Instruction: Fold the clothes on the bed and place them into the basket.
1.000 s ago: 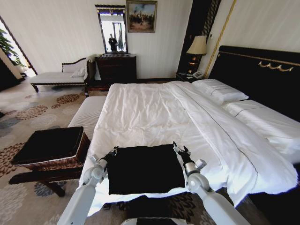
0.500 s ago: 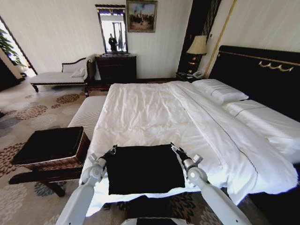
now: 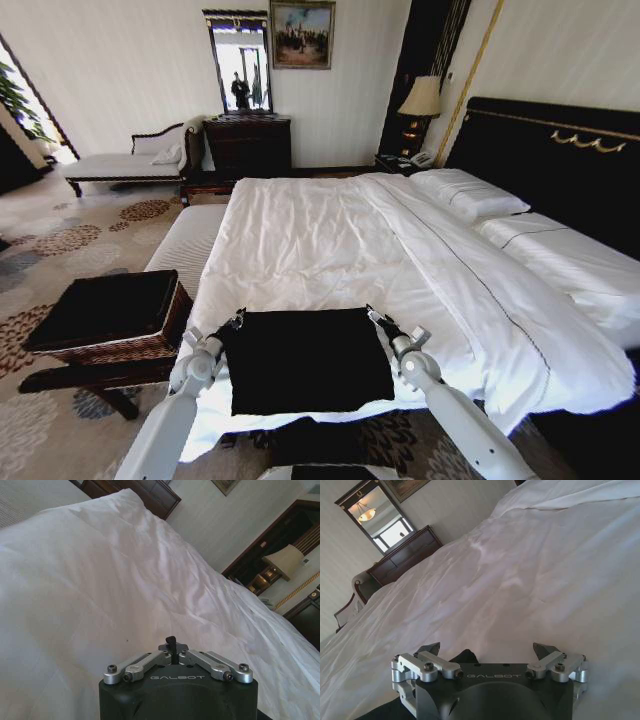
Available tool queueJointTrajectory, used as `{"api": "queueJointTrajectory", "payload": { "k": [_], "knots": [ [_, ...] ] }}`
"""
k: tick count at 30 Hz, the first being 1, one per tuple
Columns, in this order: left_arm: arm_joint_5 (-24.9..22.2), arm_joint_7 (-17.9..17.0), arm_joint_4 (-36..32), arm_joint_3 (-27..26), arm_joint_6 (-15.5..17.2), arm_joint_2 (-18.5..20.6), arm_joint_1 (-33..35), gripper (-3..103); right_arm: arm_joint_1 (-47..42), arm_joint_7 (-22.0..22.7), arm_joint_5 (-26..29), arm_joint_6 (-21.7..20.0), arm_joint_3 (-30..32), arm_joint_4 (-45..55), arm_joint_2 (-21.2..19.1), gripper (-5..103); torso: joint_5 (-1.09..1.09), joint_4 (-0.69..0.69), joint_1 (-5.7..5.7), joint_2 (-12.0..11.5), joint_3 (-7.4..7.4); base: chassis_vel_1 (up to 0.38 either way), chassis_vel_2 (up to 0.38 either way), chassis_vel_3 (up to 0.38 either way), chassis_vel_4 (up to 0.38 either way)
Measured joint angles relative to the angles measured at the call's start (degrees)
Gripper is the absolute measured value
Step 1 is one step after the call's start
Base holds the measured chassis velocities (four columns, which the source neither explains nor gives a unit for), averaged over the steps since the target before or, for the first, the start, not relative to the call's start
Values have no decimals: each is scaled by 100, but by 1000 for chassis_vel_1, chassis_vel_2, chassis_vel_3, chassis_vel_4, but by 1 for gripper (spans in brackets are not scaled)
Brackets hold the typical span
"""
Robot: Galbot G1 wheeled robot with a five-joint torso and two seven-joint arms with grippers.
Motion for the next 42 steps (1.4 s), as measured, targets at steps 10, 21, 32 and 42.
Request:
{"api": "queueJointTrajectory", "payload": {
  "k": [10,21,32,42],
  "knots": [
    [-13,0,22,-28,-9,45,23,1,116,-390,-109,194,-235,-332,84,86,0,0,0,1,0,0,0,0,0],
    [86,2,37,-2,-22,18,43,1,183,-778,-127,371,-325,-451,103,42,1,1,0,0,0,0,0,0,0],
    [119,2,-31,-21,-50,3,85,1,65,-949,-286,481,-277,-351,65,4,1,0,0,0,0,0,0,0,0],
    [-529,152,-1275,-155,-247,18,348,1,-432,-1409,-108,1309,314,950,-114,1,0,1,0,0,0,0,0,0,0]
  ]
}}
